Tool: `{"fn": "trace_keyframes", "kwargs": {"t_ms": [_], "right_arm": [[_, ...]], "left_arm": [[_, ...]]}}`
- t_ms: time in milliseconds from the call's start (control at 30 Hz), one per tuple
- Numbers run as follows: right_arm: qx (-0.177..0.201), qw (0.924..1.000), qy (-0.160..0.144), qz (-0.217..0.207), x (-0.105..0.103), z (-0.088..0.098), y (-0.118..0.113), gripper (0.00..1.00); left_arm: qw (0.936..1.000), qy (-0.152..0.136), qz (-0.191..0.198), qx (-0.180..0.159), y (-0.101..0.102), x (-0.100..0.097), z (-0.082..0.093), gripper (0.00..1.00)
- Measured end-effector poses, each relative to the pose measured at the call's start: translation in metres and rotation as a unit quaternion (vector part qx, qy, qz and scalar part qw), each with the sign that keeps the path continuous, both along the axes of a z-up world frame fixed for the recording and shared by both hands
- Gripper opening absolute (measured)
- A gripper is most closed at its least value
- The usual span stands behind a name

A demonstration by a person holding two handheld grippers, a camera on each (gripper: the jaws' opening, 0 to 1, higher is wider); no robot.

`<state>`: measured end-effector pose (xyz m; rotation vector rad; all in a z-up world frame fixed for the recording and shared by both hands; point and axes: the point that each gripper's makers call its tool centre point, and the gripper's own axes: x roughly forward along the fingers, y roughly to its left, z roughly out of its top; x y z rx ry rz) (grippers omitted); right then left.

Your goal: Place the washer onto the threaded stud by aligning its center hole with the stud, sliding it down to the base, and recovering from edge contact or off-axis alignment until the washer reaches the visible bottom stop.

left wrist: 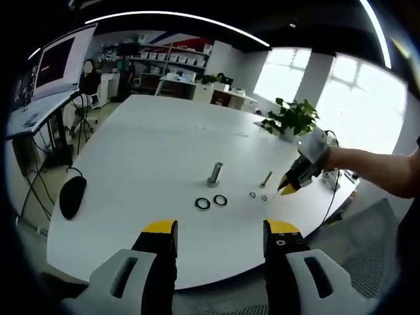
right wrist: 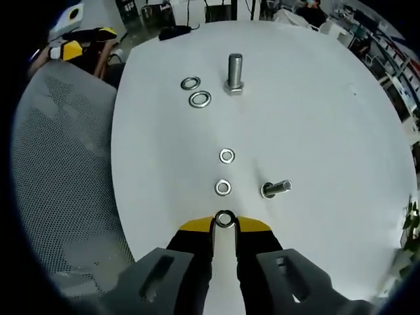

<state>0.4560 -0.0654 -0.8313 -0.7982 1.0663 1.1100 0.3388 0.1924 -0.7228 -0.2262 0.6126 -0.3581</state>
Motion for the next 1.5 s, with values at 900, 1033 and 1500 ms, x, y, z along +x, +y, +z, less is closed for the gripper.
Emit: {"fn": "trace_keyframes", "kwargs": {"t_ms": [900, 1033, 1500], "right_arm": [[-0.023, 0.9989, -0.015, 0.039, 0.026, 0.039, 0.000, 0.14], [-0.028, 0.9982, -0.018, 0.049, 0.028, 0.043, 0.002, 0.14], [-0.044, 0.9941, -0.036, 0.093, 0.044, 0.056, 0.018, 0.14]], "left_arm": [[1.0000, 0.005, -0.003, 0.002, -0.001, -0.001, -0.002, 0.51], [1.0000, 0.005, -0.003, 0.002, -0.001, -0.001, -0.002, 0.51], [1.0000, 0.006, -0.004, 0.002, -0.001, -0.001, -0.002, 0.51]]}}
